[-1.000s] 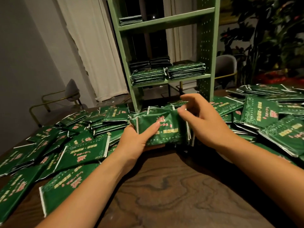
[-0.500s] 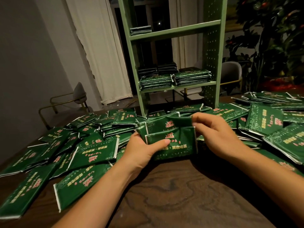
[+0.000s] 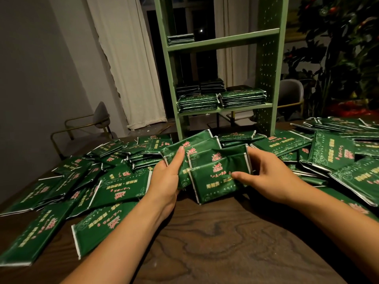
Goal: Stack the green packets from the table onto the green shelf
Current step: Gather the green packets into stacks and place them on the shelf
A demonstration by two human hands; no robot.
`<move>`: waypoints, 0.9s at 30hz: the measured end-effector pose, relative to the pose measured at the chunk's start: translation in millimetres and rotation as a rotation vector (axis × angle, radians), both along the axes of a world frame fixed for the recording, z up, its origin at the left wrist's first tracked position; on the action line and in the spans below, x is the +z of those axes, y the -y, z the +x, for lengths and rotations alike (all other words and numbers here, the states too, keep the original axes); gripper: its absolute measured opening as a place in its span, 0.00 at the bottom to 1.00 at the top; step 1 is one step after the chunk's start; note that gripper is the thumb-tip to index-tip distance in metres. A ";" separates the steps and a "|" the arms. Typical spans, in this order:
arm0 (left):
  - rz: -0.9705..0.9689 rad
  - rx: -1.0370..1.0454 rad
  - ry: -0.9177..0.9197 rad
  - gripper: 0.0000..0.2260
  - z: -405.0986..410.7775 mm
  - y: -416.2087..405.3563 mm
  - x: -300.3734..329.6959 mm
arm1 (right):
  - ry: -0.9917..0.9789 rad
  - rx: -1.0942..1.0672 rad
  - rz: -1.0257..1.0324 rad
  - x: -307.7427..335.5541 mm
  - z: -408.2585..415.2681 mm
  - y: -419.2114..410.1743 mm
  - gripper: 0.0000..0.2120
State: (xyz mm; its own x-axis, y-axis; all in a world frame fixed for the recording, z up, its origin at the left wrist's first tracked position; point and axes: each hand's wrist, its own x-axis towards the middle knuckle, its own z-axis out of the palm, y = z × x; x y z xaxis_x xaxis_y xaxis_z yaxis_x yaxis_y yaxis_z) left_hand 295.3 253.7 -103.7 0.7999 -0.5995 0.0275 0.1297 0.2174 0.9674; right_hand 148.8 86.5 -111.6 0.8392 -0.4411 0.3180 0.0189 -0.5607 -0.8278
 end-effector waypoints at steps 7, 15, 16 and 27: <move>0.146 -0.213 0.382 0.17 -0.4 -0.9 -11.9 | 0.095 -0.157 -0.059 1.4 4.2 -7.2 0.29; -0.011 -0.045 0.282 0.20 -1.6 -1.3 -2.6 | 0.045 0.011 -0.002 7.4 3.0 -18.8 0.23; -0.021 0.012 0.274 0.18 0.4 -0.5 -1.1 | 0.009 -0.002 -0.034 6.4 3.6 -19.4 0.28; 0.066 -0.048 0.455 0.10 -6.5 5.5 -19.8 | -0.058 0.133 -0.134 -4.0 4.0 -24.3 0.21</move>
